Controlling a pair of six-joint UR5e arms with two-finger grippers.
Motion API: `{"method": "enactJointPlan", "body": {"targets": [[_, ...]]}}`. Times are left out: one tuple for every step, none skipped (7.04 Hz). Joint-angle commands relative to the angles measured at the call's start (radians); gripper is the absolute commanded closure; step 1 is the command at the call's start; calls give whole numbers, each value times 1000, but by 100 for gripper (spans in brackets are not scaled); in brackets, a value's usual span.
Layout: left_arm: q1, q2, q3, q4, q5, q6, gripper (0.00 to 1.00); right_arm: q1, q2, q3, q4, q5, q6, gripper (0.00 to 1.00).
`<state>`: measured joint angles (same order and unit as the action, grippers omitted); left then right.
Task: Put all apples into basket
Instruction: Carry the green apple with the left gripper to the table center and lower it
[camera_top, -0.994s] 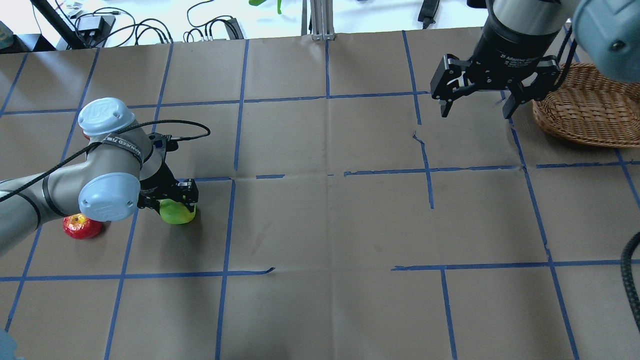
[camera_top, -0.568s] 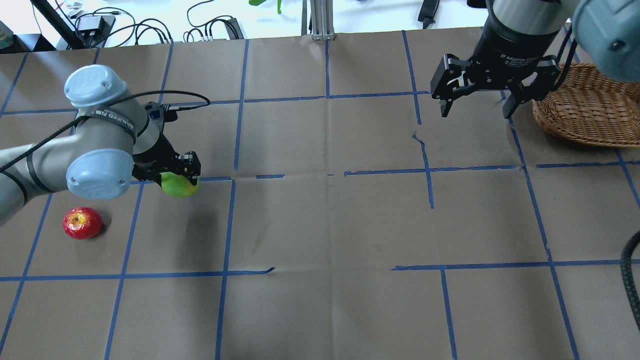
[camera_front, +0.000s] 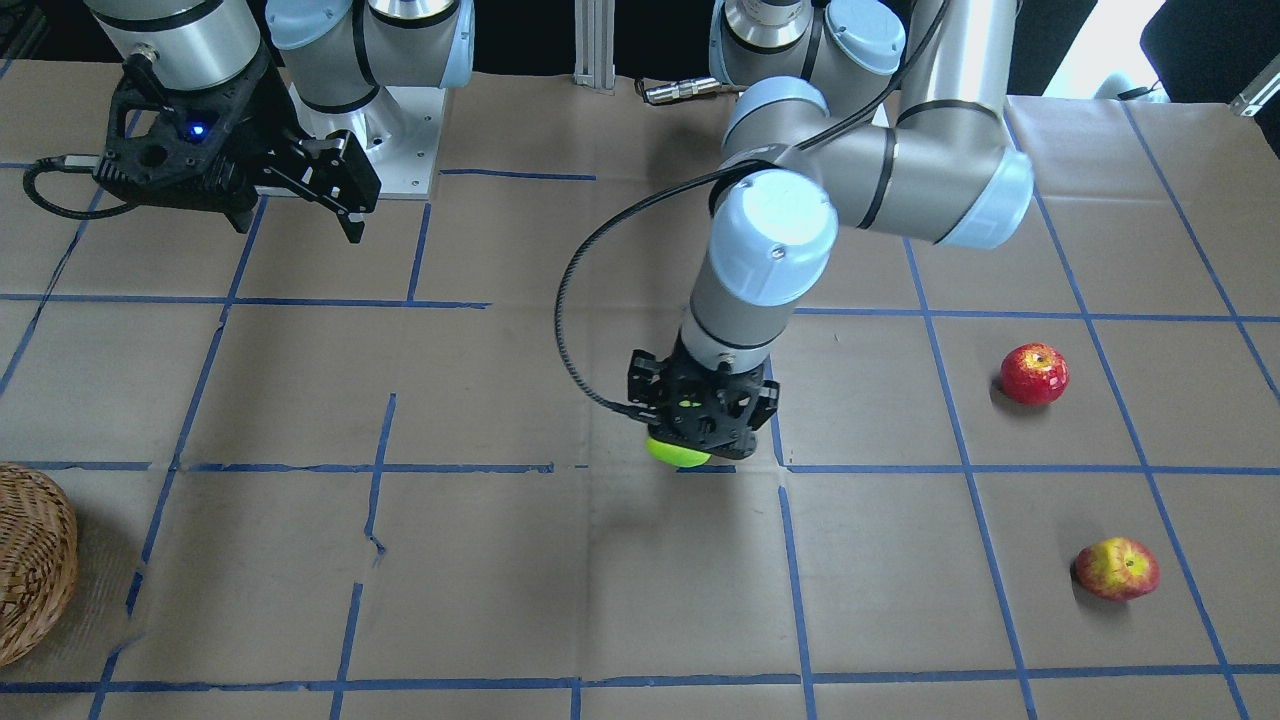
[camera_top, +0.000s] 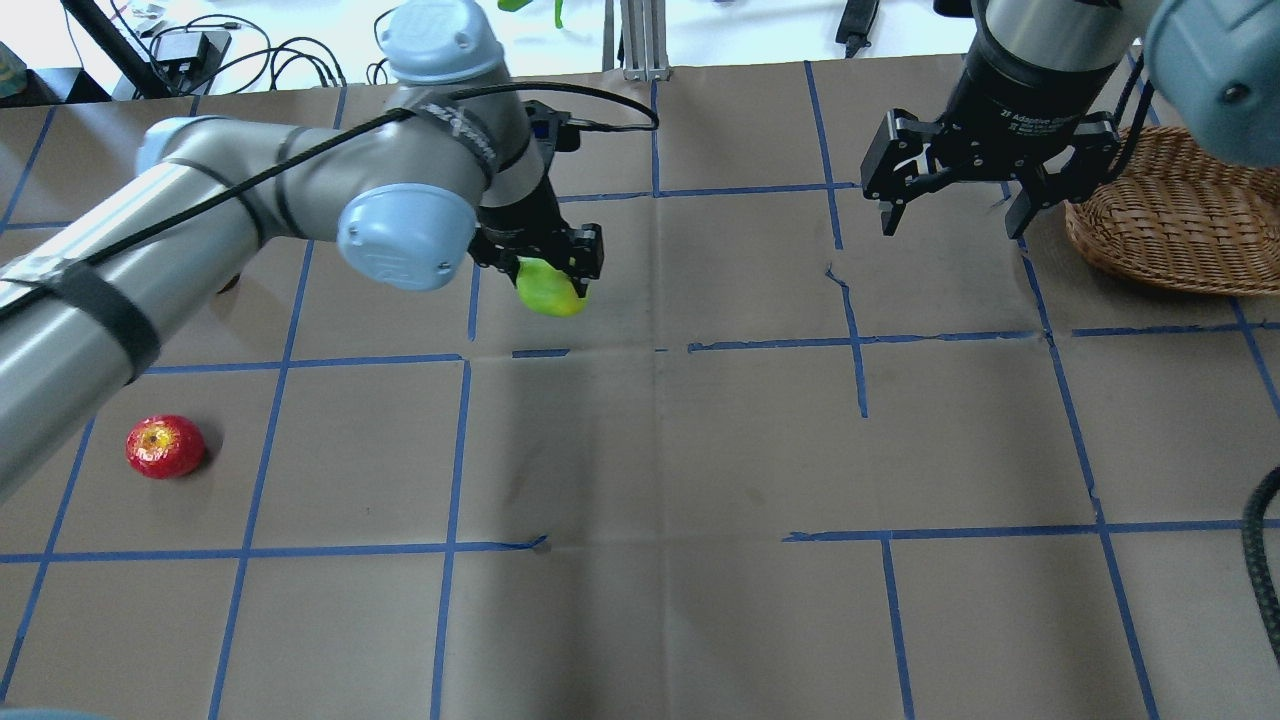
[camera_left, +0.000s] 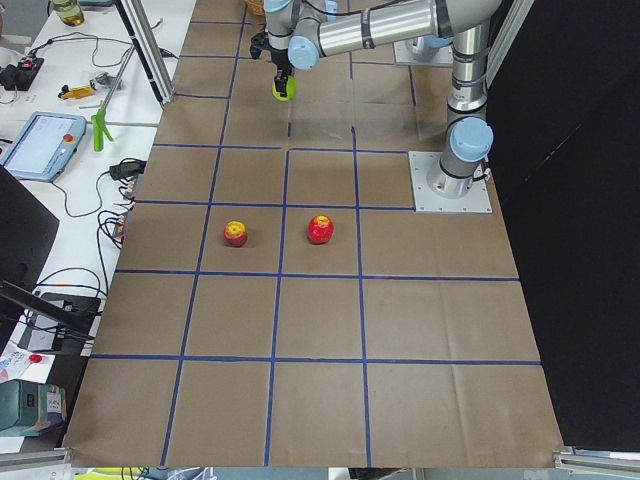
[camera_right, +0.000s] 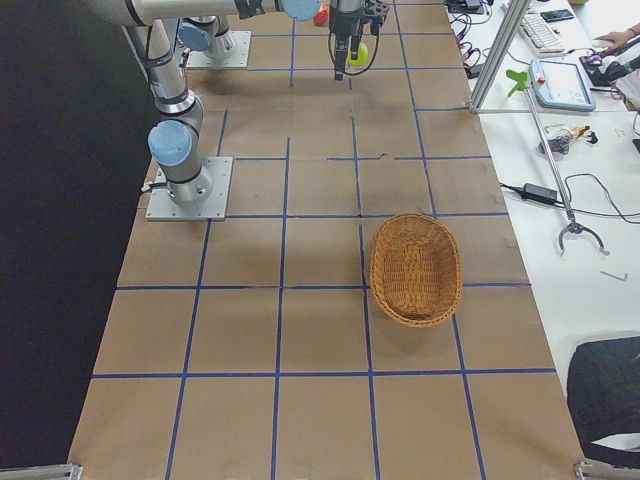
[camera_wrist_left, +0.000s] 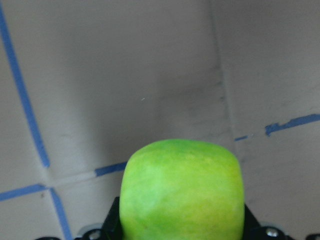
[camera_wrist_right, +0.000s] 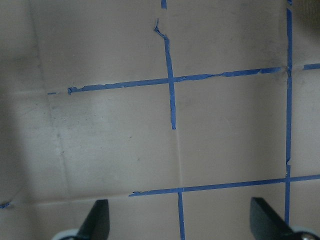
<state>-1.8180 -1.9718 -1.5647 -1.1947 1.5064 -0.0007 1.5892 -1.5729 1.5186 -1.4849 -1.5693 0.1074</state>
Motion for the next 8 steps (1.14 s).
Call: {"method": "enactJointPlan", "body": {"targets": [[-108,-219,170,-25,29,-39,70,0,-1,0,0,0,0,0],[-122,-263,182,-20,76,-53,70,0,-1,0,0,0,0,0],[-123,-271,177,-20,80,-53,70,0,-1,0,0,0,0,0],[-119,-269,172,-23,68,-56,69,0,1,0,0,0,0,0],[-119,-271,175,-22,64,-58,27,0,1,0,0,0,0,0],[-118,-265,189,-22,63,-80,3,0,1,0,0,0,0,0],[-116,-239,201,-23,51,-82,2,0,1,2,0,0,0,0],[-107,-196,215,-25,19,-84,2,0,1,9,-8,0,6,0]]}}
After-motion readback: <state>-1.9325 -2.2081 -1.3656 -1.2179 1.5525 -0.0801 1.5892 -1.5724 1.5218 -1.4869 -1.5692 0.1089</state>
